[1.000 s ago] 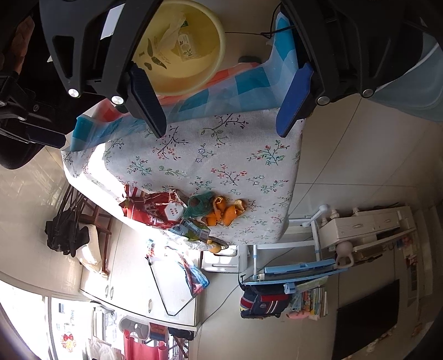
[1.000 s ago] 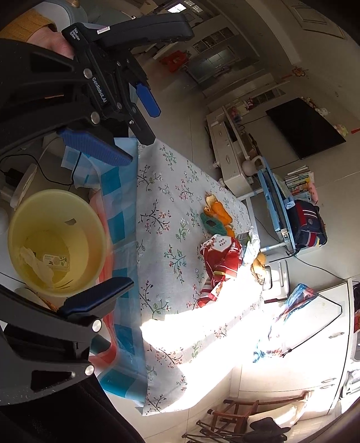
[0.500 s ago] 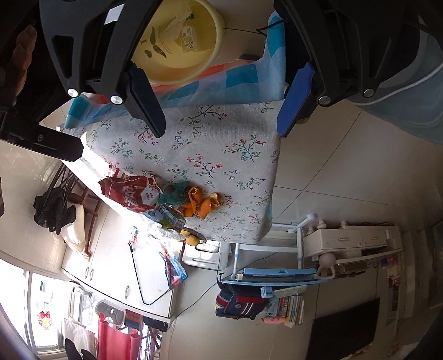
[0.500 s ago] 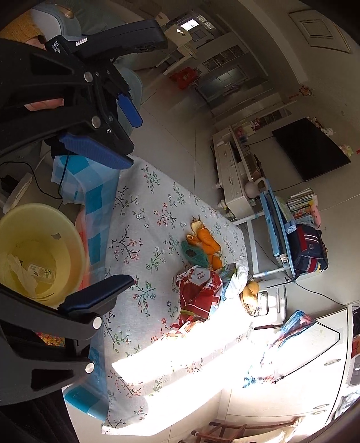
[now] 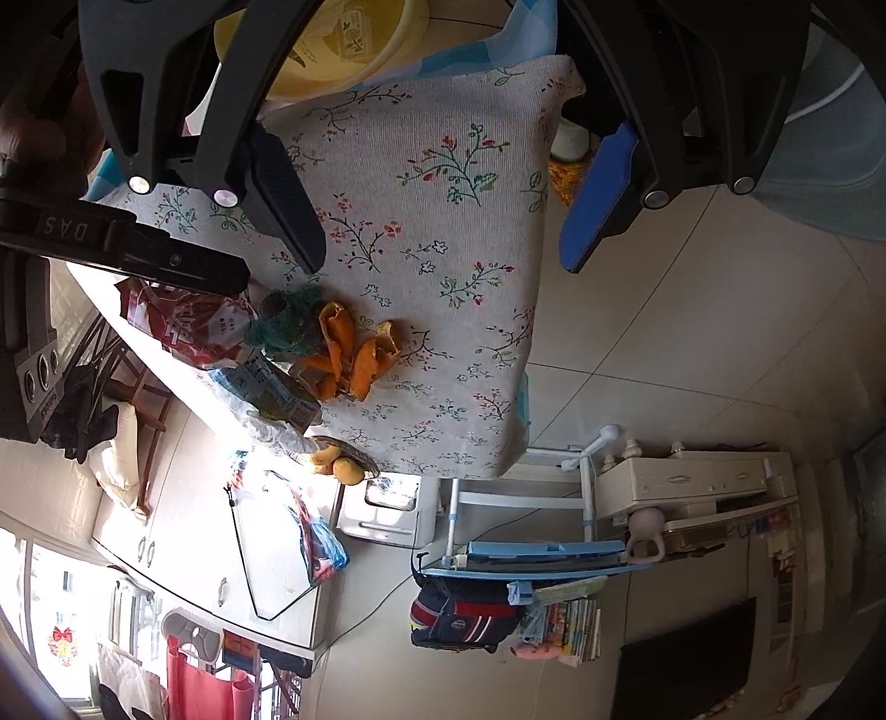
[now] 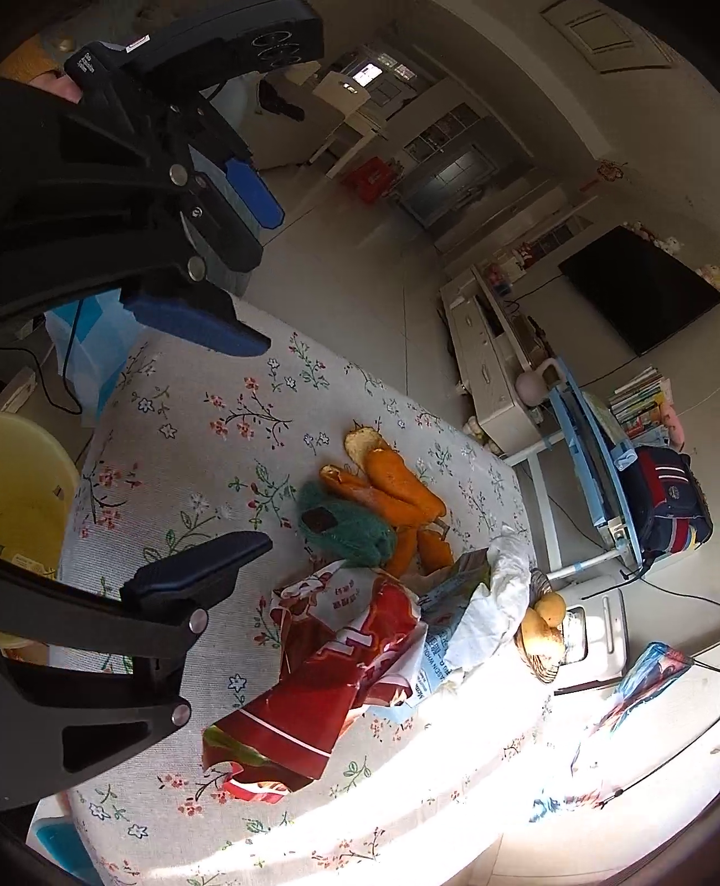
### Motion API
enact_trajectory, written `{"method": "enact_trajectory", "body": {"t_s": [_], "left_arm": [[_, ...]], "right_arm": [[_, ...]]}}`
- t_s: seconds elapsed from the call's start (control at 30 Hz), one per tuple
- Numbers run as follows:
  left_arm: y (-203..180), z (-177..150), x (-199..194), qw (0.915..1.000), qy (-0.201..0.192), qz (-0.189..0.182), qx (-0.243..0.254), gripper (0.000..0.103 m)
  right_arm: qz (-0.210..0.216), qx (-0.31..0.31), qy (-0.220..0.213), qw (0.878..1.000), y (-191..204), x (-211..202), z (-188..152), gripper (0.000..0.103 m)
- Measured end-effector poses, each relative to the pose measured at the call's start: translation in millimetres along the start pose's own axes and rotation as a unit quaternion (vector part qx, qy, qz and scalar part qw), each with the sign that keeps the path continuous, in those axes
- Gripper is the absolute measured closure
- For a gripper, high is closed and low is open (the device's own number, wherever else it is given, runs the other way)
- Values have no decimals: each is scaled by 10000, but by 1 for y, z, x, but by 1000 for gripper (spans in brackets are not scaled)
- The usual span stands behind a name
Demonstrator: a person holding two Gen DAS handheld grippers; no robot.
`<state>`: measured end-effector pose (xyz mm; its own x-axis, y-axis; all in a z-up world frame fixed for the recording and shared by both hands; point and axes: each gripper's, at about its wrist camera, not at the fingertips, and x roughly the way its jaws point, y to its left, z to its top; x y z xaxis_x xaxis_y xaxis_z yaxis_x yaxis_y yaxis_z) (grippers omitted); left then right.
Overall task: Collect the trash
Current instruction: 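Move both tools back toward the orange peels and green plush on the table, then grasp an orange peel with the left tool while the right tool grasps the green plush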
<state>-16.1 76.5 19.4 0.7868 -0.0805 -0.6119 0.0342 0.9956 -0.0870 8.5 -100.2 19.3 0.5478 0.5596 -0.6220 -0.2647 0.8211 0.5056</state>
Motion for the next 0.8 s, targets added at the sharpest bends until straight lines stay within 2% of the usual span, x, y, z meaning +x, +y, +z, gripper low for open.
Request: {"method": "enact_trajectory", "body": {"t_s": [0.23,0.3,0.37,0.53,0.73,0.8], "left_arm": [[-3,27,48,9996,267,-21,10,20],[-6,34,61,9994,331,-22,53,20],[-11,41,75,9991,408,-52,97,20],[-27,52,115,9976,618,-74,319,20],[-44,61,151,9954,825,-109,466,24],[-46,64,161,9949,901,-142,439,28]], "right_arm": [[15,803,55,9968,-42,26,21,45],[22,809,70,9967,-47,29,28,54],[36,743,215,9970,-50,32,34,73],[239,736,470,9959,-51,19,27,76],[725,1377,736,9851,-73,1,-1,76],[718,1387,741,9849,-74,-4,-6,76]]}}
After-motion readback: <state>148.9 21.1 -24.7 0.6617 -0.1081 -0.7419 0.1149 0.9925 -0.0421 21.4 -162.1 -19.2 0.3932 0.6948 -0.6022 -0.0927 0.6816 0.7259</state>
